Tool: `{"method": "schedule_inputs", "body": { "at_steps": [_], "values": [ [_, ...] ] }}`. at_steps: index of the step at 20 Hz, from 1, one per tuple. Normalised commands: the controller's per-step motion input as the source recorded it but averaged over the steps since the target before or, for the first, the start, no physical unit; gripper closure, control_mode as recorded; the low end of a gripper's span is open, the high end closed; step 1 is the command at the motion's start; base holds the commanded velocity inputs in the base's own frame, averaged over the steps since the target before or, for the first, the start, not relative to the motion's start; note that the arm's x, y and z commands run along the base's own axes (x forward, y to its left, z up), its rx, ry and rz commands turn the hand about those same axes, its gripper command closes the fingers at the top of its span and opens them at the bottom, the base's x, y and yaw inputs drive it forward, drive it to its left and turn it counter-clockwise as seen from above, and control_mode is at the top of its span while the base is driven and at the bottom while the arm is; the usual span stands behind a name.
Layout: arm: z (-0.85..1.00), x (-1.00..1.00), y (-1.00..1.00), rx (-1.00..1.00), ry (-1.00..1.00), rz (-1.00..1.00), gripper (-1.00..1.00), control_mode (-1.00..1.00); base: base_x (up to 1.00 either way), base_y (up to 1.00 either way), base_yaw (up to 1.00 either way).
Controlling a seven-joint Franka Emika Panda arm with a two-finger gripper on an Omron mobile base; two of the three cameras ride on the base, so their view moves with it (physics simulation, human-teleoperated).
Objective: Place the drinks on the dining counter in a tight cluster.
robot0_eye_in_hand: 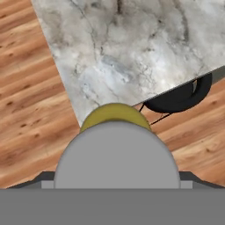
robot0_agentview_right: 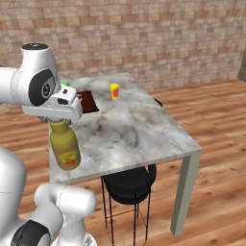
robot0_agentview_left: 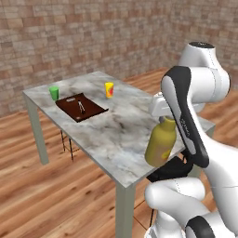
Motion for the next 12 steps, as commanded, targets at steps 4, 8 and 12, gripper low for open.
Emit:
{"method": "schedule_inputs", "body": {
  "at_steps": [4, 8, 12],
  "values": [
    [0.0, 0.0, 0.0, 0.0, 0.0, 0.0, 1.0, 1.0, 0.1, 0.01, 0.0],
    [0.0, 0.14, 0.07, 0.0, 0.01, 0.0, 1.0, -1.0, 0.19, 0.08, 0.0],
    [0.0, 0.64, 0.28, 0.0, 0.05, 0.0, 1.0, -1.0, 0.0, 0.0, 0.0]
  ]
}}
